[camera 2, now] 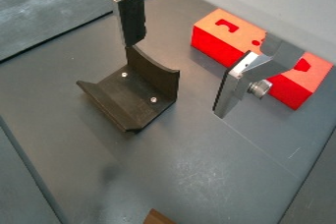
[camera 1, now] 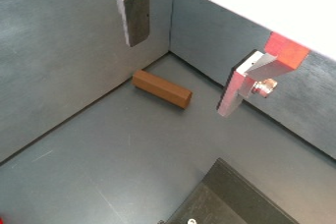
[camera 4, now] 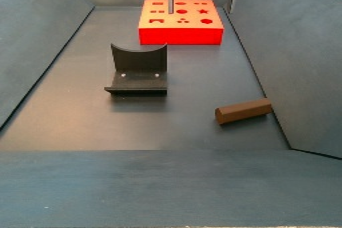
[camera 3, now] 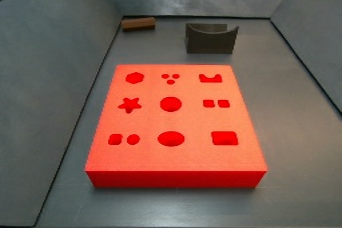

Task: Pick up the hexagon object. Move up. Place the hexagon object on the fixture. Regrasp the hexagon object. Move to above the board. Insert the hexagon object.
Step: Pick up the hexagon object.

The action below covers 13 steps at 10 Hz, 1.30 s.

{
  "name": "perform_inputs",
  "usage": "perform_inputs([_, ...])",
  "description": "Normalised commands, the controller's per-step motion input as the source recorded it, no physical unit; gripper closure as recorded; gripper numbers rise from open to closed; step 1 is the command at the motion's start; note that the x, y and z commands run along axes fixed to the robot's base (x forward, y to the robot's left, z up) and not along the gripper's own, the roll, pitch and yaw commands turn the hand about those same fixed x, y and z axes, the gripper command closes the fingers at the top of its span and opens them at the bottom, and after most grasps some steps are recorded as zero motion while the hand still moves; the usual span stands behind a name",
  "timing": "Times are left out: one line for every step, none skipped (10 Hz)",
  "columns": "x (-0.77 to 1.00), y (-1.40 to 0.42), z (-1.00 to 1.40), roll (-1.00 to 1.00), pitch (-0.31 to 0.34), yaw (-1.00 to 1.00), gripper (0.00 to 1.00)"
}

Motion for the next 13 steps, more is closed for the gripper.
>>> perform_inputs([0.00,0.00,-0.02,-0.01,-0.031,0.00,0.00])
perform_inputs([0.00,0.00,-0.02,0.00,-0.026,0.05,0.00])
perform_inputs([-0.18,0.00,-0.12,0.00,-0.019,0.27,0.00])
perform_inputs([-0.27,0.14,-0.26,0.00,-0.059,0.55,0.00])
perform_inputs([-0.27,0.21,-0.31,-0.02,-0.046,0.80,0.00])
perform_inputs([-0.15,0.20,-0.34,0.00,-0.027,0.93,0.00])
perform_inputs([-0.08,0.16,-0.36,0.00,-0.020,1.00,0.00])
perform_inputs([-0.06,0.16,-0.37,0.00,-0.026,1.00,0.00])
perform_inputs([-0.07,0.16,-0.36,0.00,-0.020,1.00,0.00])
perform_inputs([-0.08,0.17,-0.36,0.00,-0.020,1.00,0.00])
perform_inputs([-0.07,0.16,-0.37,0.00,-0.023,1.00,0.00])
perform_inputs([-0.08,0.17,-0.37,0.00,-0.021,1.00,0.00])
perform_inputs([-0.25,0.38,-0.30,-0.02,-0.027,0.80,0.00])
